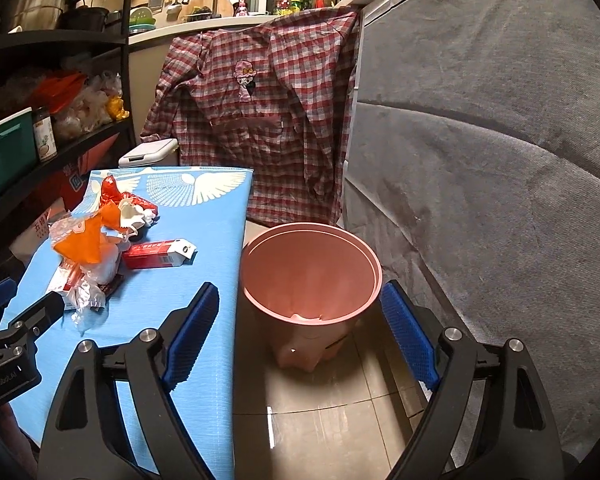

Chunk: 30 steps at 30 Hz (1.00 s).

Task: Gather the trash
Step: 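Move both grippers toward the pile of trash on the blue board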

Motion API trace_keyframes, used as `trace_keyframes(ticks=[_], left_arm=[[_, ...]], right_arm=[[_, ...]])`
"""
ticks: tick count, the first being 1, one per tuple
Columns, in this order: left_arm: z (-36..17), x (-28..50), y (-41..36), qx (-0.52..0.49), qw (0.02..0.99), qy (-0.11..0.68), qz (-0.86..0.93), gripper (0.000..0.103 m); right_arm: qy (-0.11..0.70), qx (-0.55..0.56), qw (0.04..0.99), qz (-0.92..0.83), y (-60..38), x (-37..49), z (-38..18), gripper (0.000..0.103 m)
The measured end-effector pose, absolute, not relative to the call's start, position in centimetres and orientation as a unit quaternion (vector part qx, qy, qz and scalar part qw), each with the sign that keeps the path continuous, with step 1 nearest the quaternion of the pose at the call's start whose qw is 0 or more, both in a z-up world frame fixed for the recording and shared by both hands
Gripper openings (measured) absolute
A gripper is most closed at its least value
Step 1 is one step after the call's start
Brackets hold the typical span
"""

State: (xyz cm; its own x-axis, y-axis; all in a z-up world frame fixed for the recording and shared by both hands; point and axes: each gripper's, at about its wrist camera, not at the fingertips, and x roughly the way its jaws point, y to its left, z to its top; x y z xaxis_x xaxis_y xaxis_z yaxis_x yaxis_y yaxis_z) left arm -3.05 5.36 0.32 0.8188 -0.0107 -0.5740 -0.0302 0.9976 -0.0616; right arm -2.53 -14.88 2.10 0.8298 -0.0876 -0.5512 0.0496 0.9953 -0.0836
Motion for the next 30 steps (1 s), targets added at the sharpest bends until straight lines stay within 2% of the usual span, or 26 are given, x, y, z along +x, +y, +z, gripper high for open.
trace_keyframes(ticks=[30], left_arm=[[0.48, -3.13, 4.84, -0.035, 0.955, 0.296, -0.007, 0.090]], right_arm=[[0.285, -0.034, 0.957, -0.042, -15.40, -2.60, 2.31, 0.082]])
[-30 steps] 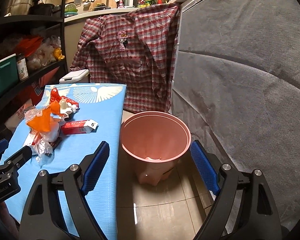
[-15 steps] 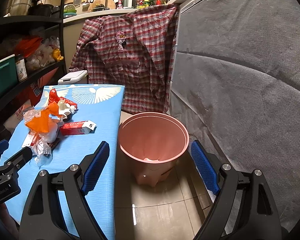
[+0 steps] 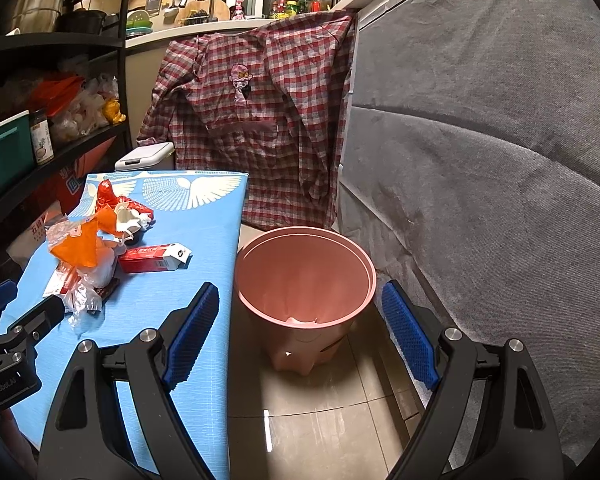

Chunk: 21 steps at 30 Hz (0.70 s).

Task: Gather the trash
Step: 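Move both grippers toward the pile of trash on the blue board, then grasp the clear plastic bag with the right gripper while the left gripper reaches the orange snack bag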

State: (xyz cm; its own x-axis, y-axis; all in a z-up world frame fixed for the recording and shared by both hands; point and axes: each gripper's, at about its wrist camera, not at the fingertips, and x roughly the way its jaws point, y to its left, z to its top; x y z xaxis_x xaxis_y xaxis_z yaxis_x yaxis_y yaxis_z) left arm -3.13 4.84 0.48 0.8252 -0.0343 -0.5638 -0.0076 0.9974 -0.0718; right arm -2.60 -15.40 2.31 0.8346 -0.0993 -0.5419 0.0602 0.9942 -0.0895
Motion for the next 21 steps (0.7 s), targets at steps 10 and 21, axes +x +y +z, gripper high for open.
trace_keyframes(ticks=[10, 21], left_arm=[[0.5, -3.2, 4.8, -0.036, 0.955, 0.295, -0.008, 0.090], [3.1, -2.6, 5.5, -0.041, 0.956, 0.289, -0.018, 0.060]], right_arm=[[0.284, -0.034, 0.957, -0.041, -15.5, -2.6, 2.3, 0.082], [0.267, -0.016, 0.963, -0.016, -15.0, -2.3, 3.9, 0.057]])
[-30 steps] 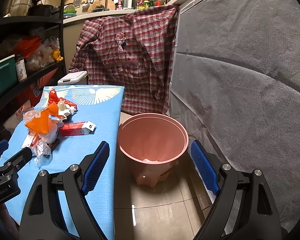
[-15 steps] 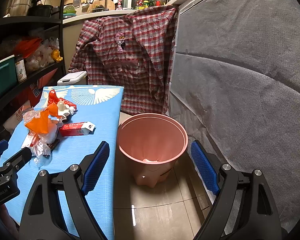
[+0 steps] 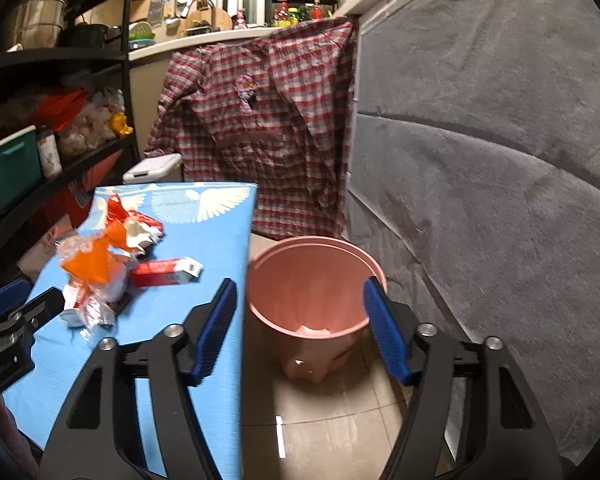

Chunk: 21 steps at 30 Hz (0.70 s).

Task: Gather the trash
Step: 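Grasp the clear plastic bag with the right gripper while the left gripper reaches the orange snack bag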

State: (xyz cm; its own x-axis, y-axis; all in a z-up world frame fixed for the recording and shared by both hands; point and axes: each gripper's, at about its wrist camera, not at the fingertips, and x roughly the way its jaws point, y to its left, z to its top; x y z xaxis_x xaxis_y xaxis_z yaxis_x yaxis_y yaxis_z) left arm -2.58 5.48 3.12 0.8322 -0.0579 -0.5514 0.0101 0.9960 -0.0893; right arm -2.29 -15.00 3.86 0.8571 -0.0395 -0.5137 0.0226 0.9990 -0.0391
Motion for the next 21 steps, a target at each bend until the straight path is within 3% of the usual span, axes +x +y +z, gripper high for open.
trace_keyframes(ticks=[8, 15, 21], left_arm=[[7.8, 0.1, 9.6, -0.044, 0.959, 0.279, -0.029, 0.029], [11.4, 4.5, 13.7, 0.006, 0.969, 0.246, -0.031, 0.021], [10.6, 8.2, 18.7, -0.010, 0.967, 0.255, -0.024, 0.017]], right_arm=[[0.249, -0.015, 0.968, 0.041, -12.2, -0.9, 7.5, 0.035], [0.235, -0.030, 0.964, 0.122, -9.3, 2.6, 10.9, 0.009], [0.241, -0.063, 0.950, 0.186, -6.5, 7.3, 11.3, 0.007]])
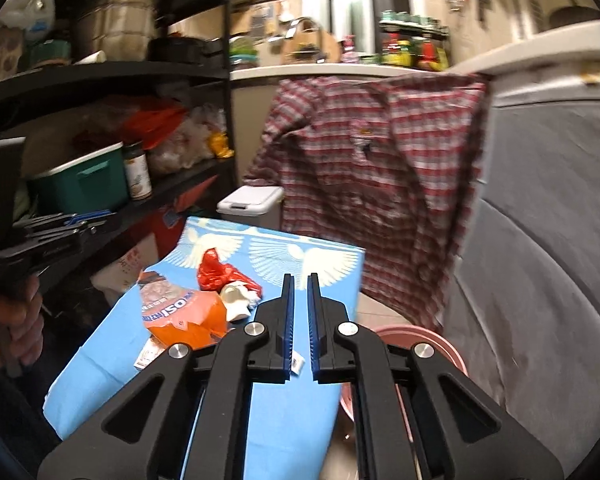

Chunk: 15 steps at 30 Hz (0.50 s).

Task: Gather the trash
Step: 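Grasp the clear plastic bag with the right gripper while the left gripper reaches the orange snack bag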

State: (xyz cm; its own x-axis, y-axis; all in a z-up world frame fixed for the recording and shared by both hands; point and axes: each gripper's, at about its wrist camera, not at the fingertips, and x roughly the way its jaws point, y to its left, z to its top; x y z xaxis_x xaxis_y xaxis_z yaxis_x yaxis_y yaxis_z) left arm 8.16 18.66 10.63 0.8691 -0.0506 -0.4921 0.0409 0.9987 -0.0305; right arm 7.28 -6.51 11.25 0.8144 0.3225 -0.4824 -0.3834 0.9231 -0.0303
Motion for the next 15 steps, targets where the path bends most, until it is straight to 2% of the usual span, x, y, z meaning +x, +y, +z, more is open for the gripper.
trace_keyframes(ticks=[5, 9, 15], left_arm=[[7.0, 9.4, 22.4, -0.051, 0.956, 0.289, -0.010, 0.017], [4.9, 10.3, 23.5, -0.058, 0.942, 0.331, -0.005, 0.017], [2.0, 11.9, 25.0, -0.079, 0.922, 0.380, -0.003, 0.017]], right_arm=[[0.263, -0.083, 0.932, 0.234, -4.3, 10.3, 7.8, 0.008], [0.299, -0.048, 0.915, 0.267, -3.6, 11.2, 3.6, 0.011], [0.356, -0.055, 0.871, 0.335, 0.7, 9.6, -1.3, 0.014]])
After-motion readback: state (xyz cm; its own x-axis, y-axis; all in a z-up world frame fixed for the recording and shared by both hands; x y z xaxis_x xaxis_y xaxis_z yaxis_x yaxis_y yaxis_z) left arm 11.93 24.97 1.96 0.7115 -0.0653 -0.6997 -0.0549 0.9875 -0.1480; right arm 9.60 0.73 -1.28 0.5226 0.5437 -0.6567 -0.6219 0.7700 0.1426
